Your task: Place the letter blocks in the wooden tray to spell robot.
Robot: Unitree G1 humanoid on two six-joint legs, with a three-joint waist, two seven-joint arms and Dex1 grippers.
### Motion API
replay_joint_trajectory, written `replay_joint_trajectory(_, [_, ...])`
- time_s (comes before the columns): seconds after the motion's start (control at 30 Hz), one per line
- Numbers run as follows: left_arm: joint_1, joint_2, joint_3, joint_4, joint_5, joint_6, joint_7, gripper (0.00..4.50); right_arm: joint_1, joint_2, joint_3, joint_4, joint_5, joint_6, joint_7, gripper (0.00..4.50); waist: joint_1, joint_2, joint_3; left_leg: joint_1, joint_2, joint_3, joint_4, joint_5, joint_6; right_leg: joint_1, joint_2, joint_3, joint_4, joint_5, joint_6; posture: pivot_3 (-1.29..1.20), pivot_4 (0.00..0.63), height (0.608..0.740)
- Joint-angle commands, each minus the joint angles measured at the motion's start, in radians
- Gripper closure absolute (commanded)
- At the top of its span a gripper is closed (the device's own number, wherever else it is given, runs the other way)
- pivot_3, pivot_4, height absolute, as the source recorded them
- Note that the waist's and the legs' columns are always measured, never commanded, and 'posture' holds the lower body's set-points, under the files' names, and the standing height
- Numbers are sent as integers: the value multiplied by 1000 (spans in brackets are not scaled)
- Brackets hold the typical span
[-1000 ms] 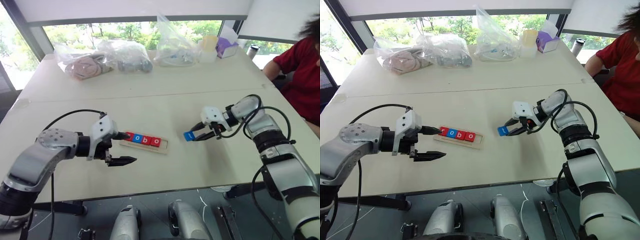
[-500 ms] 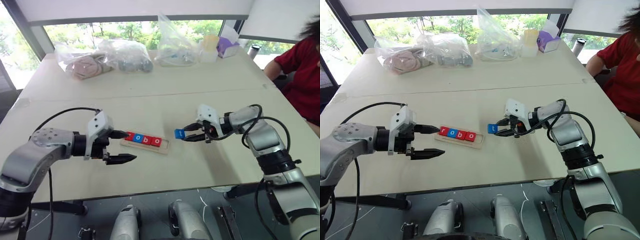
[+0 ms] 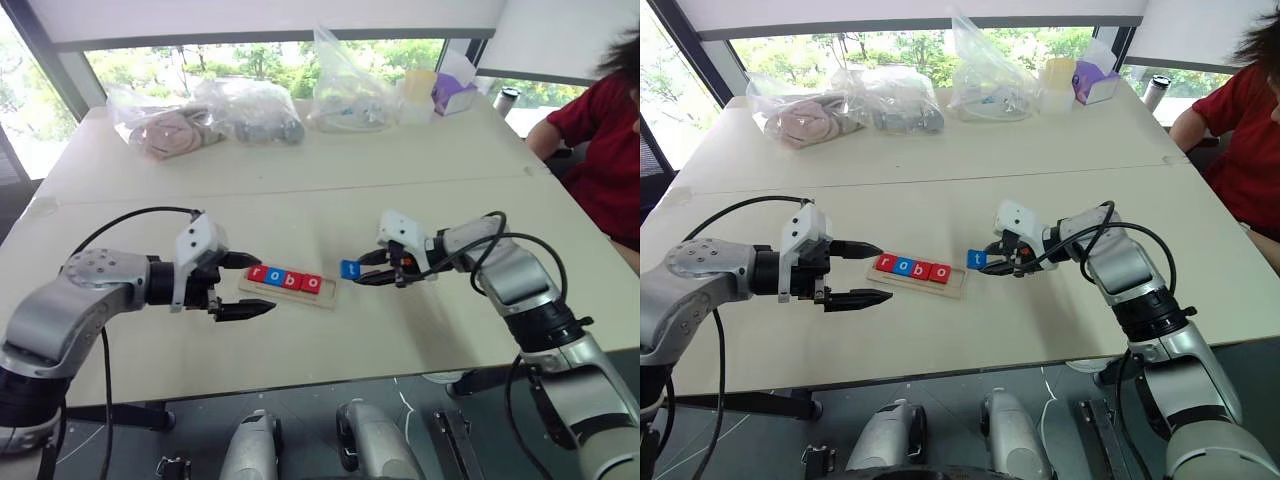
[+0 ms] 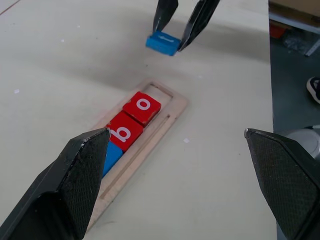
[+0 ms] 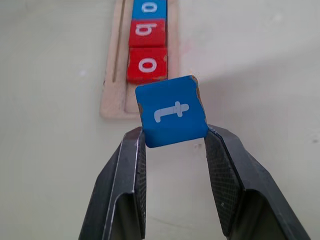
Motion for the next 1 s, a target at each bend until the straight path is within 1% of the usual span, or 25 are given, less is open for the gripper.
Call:
replay_joint_trajectory(0.03, [20,35,42,-4,4,-19,-19,0,-11,4,27,-78,6,52,-22,3406,1,0,0,0,0,0,0,0,0,0,0,0,0,0,0,0,150,740])
replay_joint_trajectory(0.2, [55,65,46,-3,14,-38,-24,0,1,2,77,-105,-16,83,-70,3406,2,0,0,-1,0,0,0,0,0,-1,0,0,0,-2,1,0,150,740])
replay_joint_trajectory(0.57, [64,41,29,-21,11,-39,3,0,-49,16,163,-85,-67,137,-146,3406,1,0,0,-2,0,1,0,0,0,-2,-1,0,-1,-2,2,0,150,740])
replay_joint_trajectory(1.0, [52,8,13,-19,14,-31,20,0,-90,73,187,-88,-79,194,-206,3406,-1,0,0,-2,0,0,0,0,0,-2,0,0,0,-2,2,0,150,740])
